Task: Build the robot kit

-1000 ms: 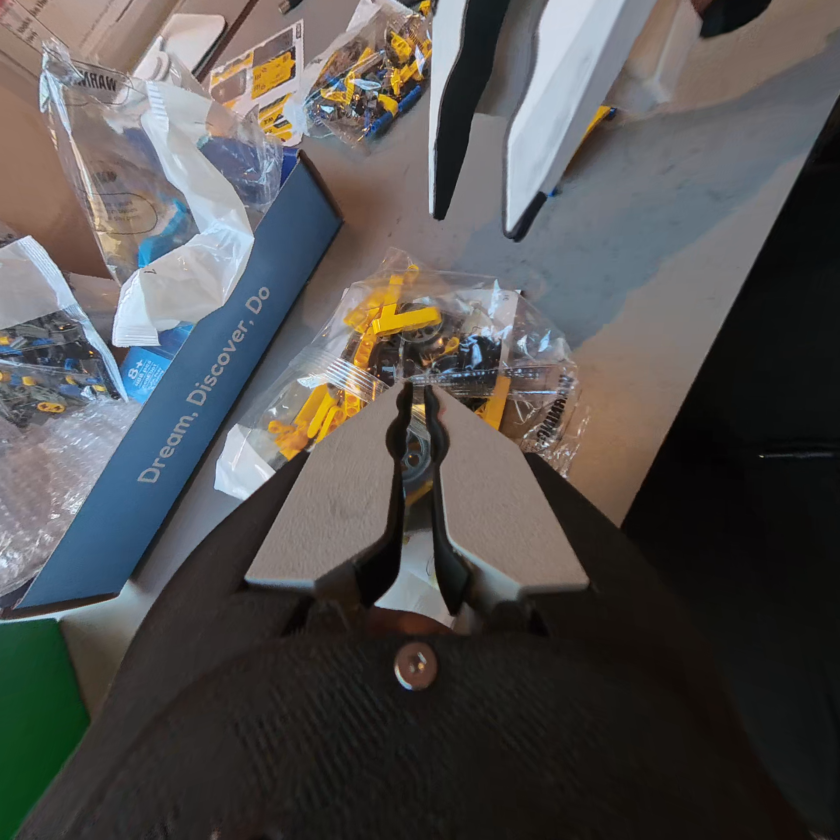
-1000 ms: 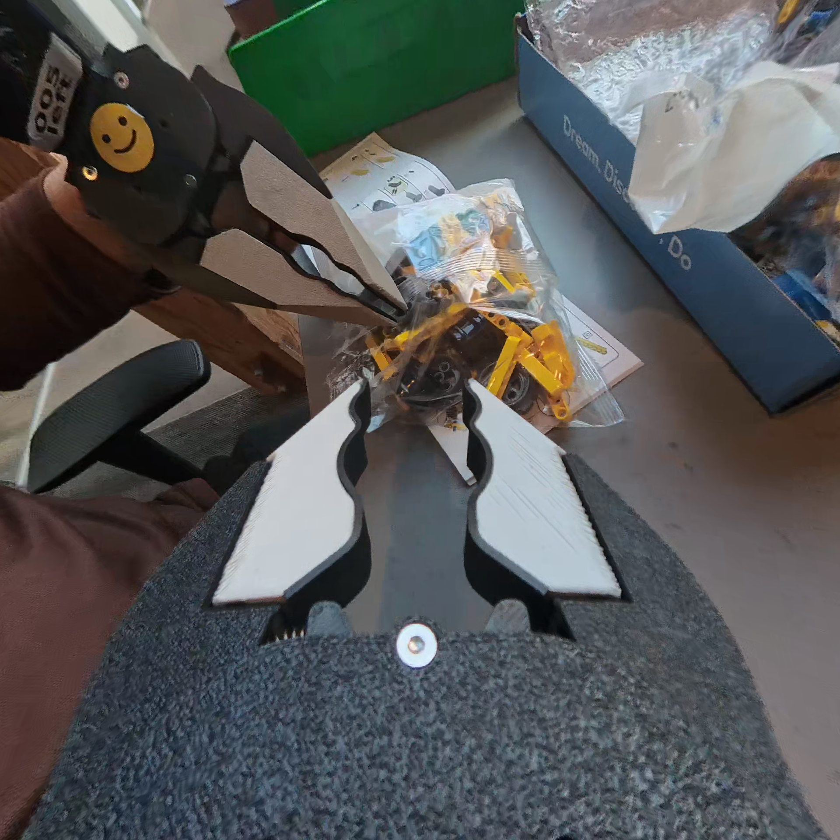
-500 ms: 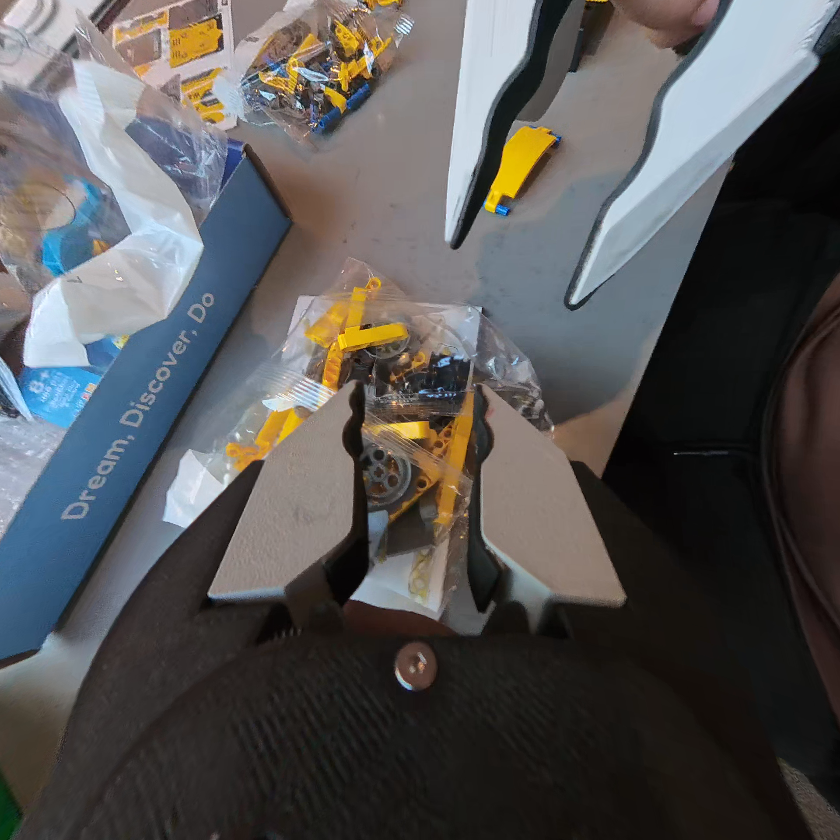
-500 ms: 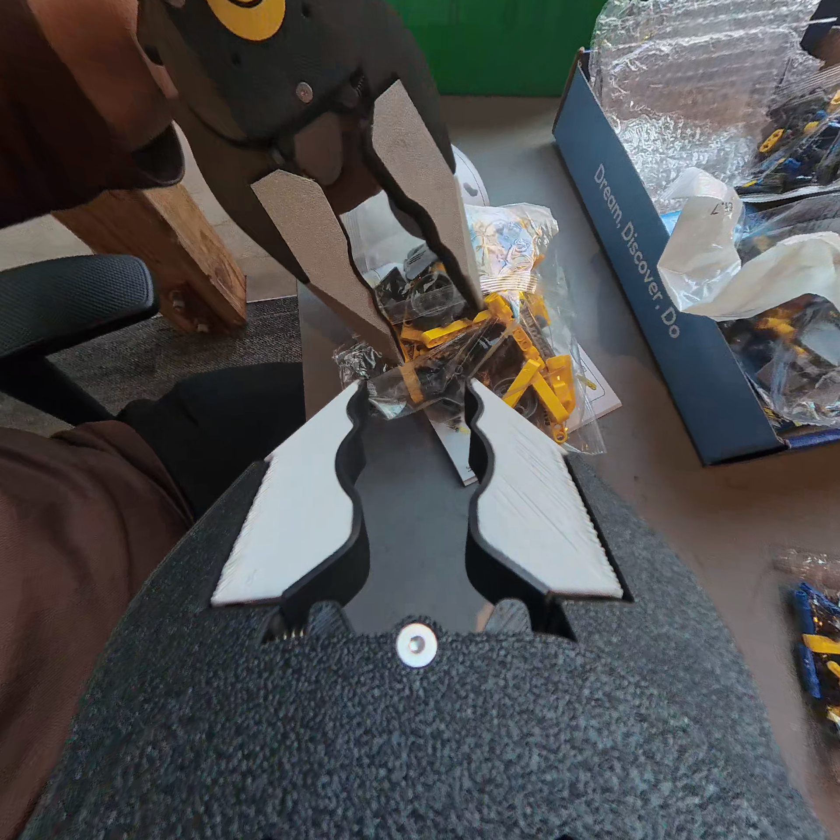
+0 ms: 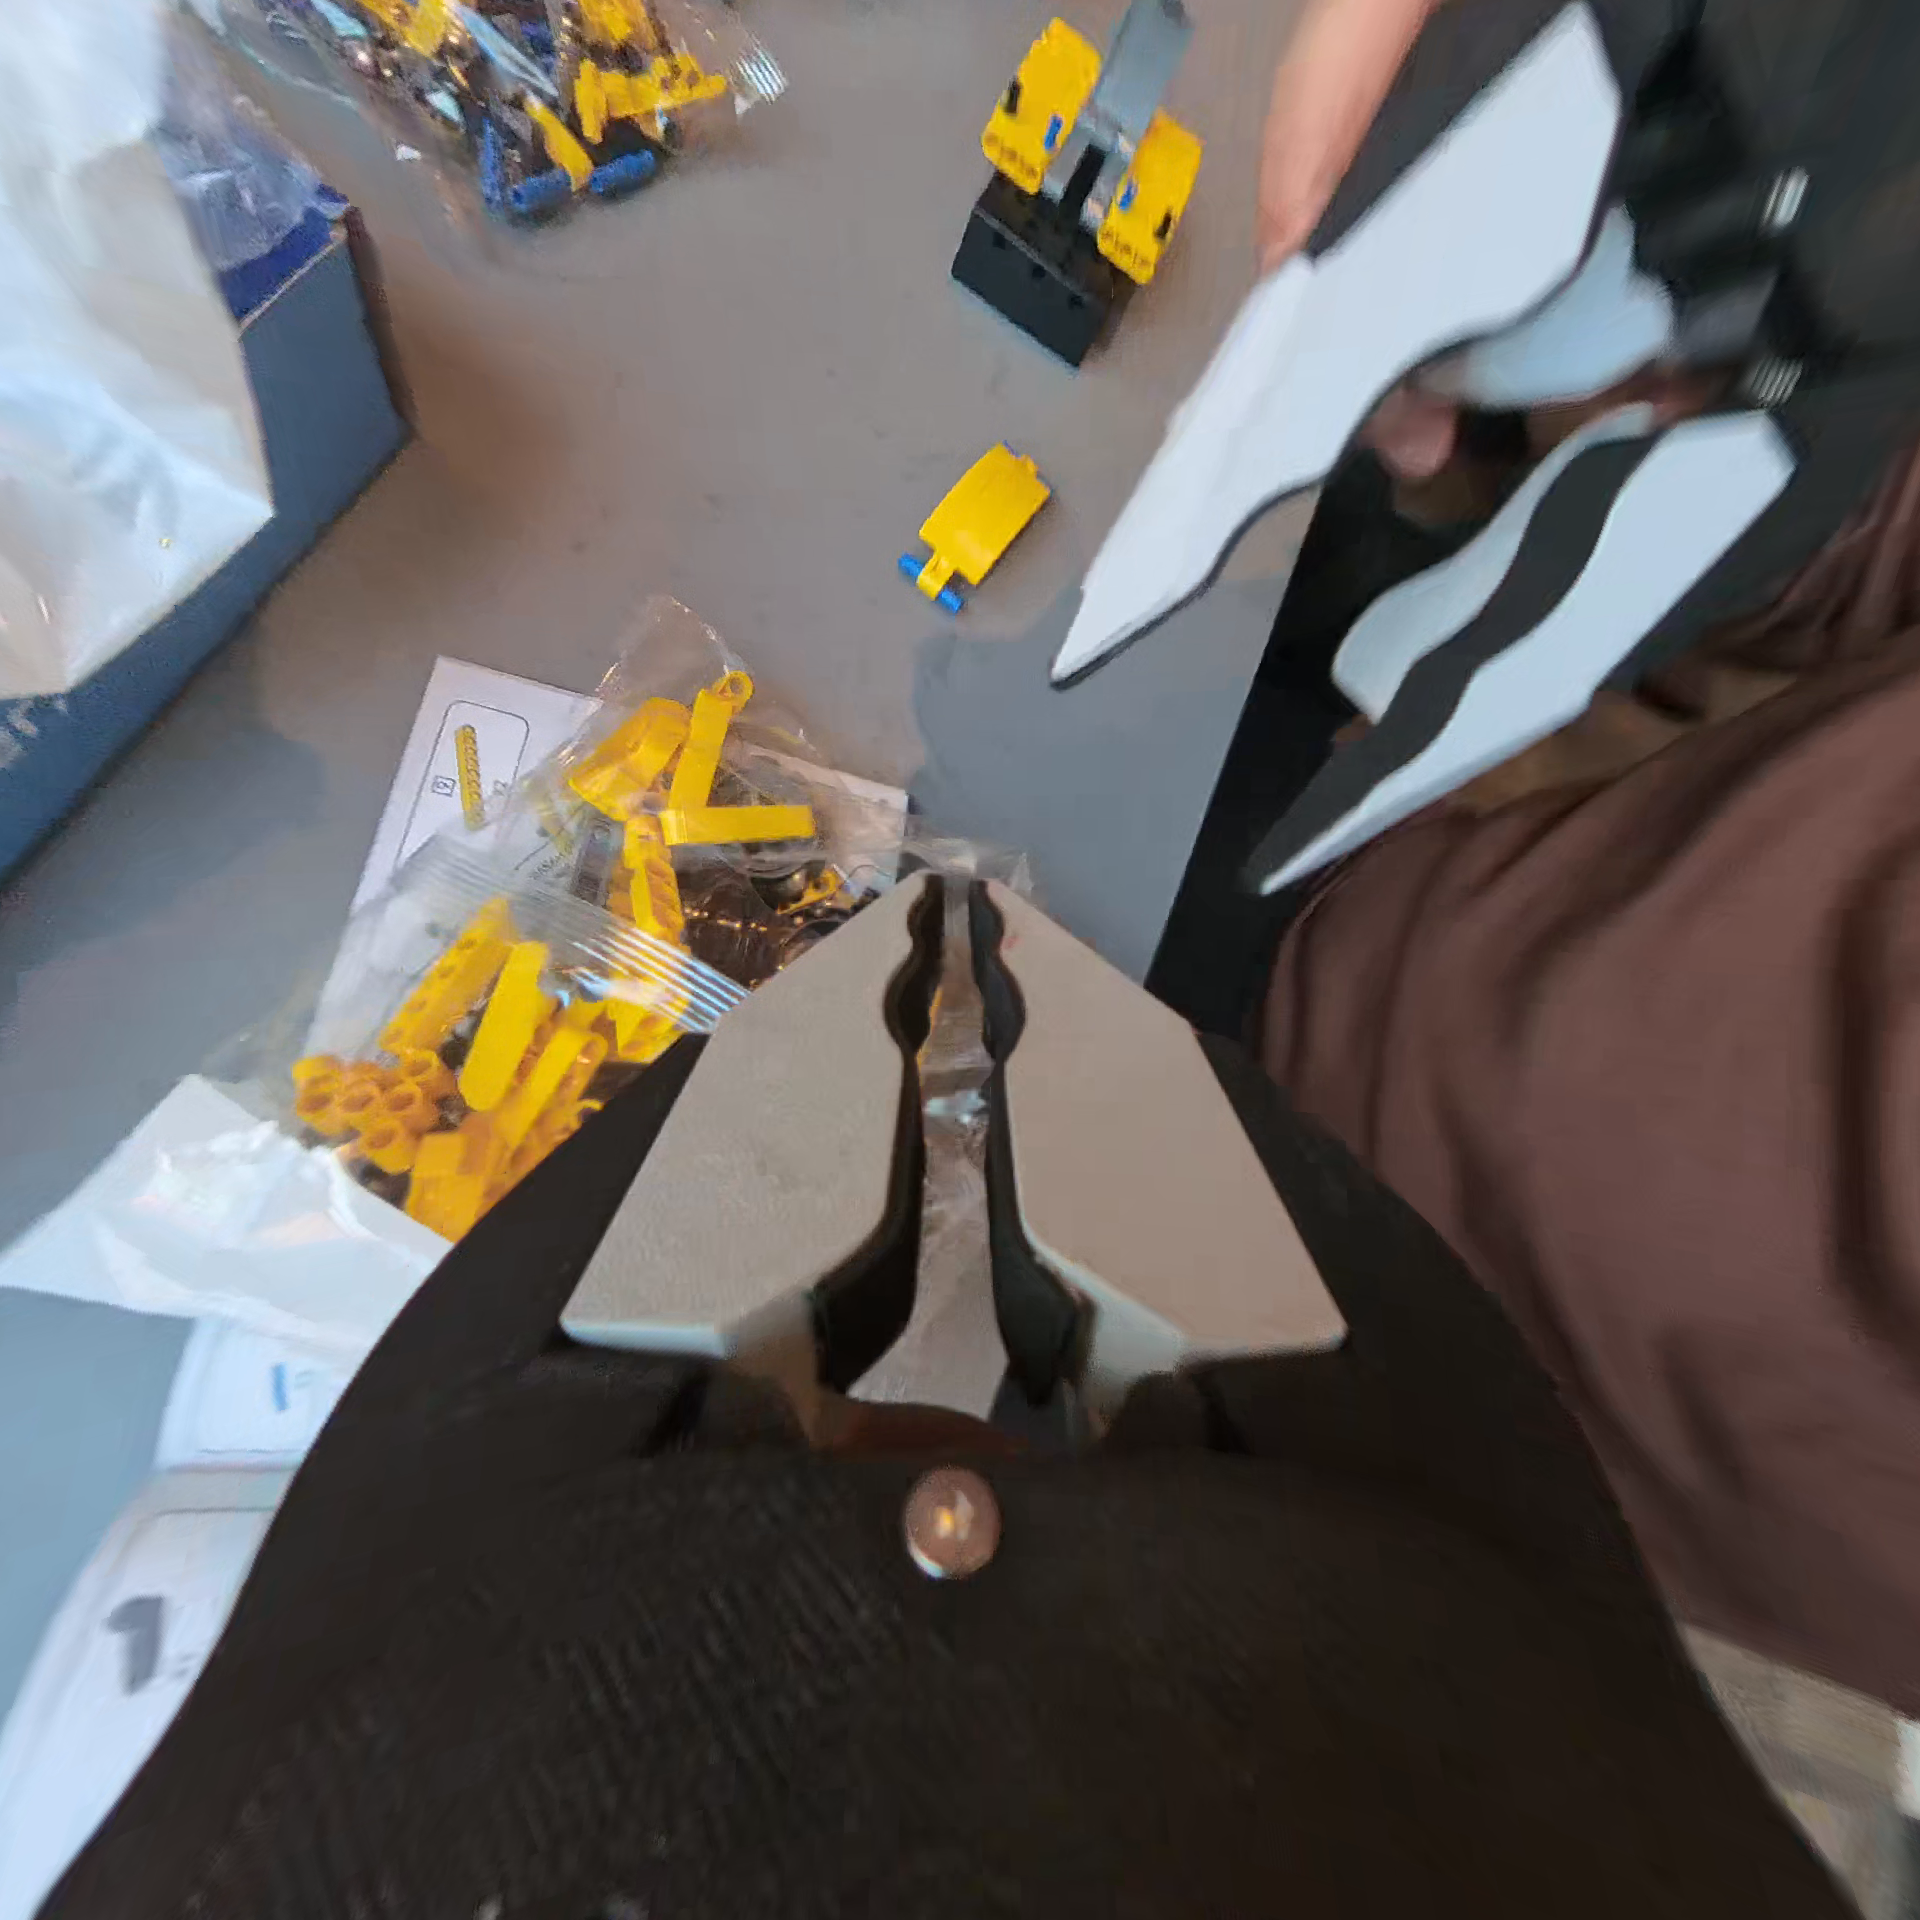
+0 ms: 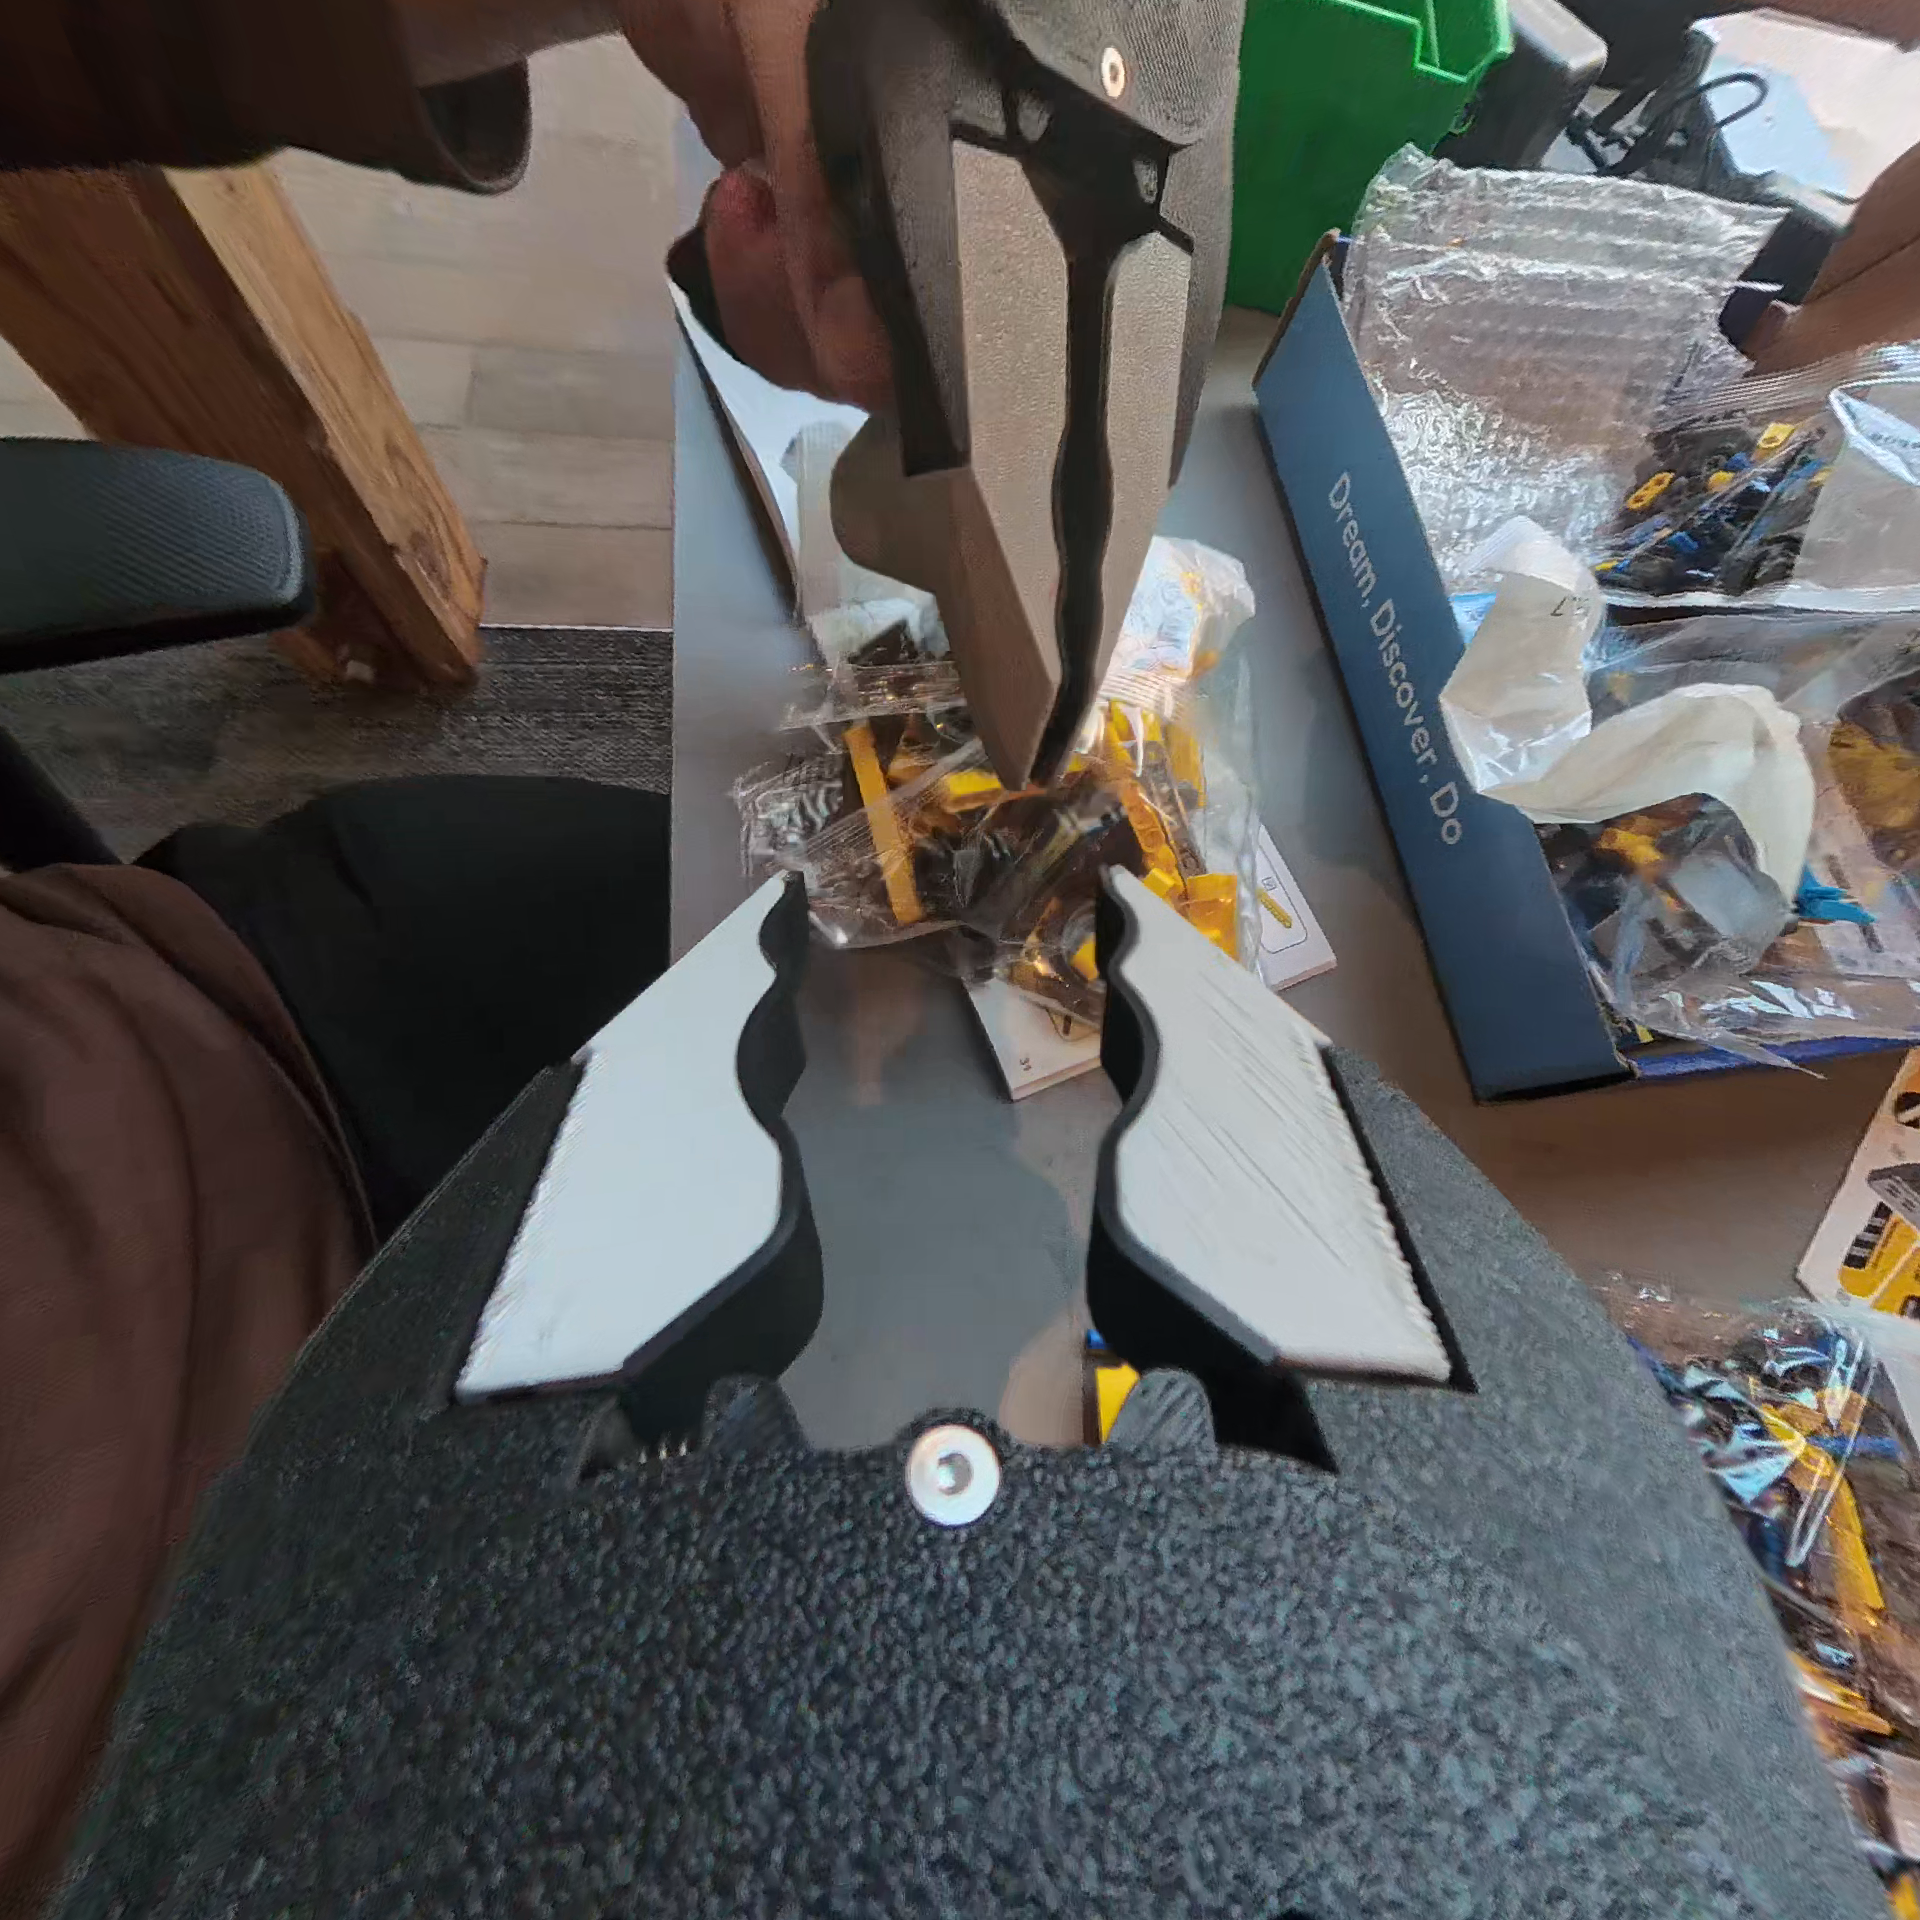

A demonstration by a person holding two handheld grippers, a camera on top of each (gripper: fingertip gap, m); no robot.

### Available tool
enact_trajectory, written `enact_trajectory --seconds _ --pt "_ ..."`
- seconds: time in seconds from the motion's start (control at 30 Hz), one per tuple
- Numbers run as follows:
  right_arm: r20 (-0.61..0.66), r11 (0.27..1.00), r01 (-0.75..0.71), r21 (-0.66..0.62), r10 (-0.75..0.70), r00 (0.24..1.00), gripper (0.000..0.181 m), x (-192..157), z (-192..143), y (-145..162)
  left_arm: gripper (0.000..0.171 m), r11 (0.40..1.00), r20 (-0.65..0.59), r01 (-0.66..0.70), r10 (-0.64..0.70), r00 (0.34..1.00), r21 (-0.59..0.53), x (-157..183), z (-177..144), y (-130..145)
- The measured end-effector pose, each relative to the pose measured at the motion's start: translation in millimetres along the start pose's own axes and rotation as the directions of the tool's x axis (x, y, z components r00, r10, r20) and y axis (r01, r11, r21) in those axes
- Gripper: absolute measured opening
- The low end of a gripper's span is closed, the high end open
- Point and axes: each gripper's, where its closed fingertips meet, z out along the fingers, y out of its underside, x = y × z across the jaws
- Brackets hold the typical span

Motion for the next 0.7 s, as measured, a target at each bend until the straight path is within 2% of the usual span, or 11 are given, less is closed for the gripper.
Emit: enact_trajectory --seconds 0.1,0.2,0.3,0.37,0.47,0.63,0.67,0.7 --pt "-0.121 0.999 -0.027 0.047 0.032 0.992 0.068 4 12 -10 0.0 0.993 -0.037 0.104 -0.102 0.994 0.049 0 -6 -6" --pt "-0.184 0.996 -0.07 0.062 0.08 0.98 0.069 -4 28 -13 0.0 0.989 -0.043 0.147 -0.146 0.988 0.025 1 -7 3" --pt "-0.284 0.998 -0.045 0.051 0.058 0.957 0.078 -8 42 -8 0.002 0.955 -0.127 0.276 -0.262 0.957 0.106 11 -11 -9" --pt "-0.351 1.0 0.013 0.005 -0.011 0.936 0.083 -12 49 -1 0.007 0.947 -0.169 0.302 -0.283 0.944 0.105 20 -12 -9" --pt "-0.375 0.998 0.054 -0.017 -0.056 0.925 0.084 -18 53 3 0.011 0.948 -0.191 0.298 -0.275 0.942 0.108 28 -17 -7" --pt "-0.354 1.0 -0.007 -0.009 0.003 0.935 0.083 -16 45 11 0.015 0.971 -0.183 0.225 -0.208 0.961 0.081 34 -23 7" --pt "-0.358 1.0 -0.021 -0.003 0.019 0.934 0.083 -14 41 13 0.017 0.981 -0.133 0.184 -0.174 0.976 0.064 29 -23 14" --pt "-0.358 0.999 -0.032 0.005 0.032 0.933 0.082 -14 37 15 0.021 0.992 -0.008 0.124 -0.124 0.992 0.028 13 -23 25"
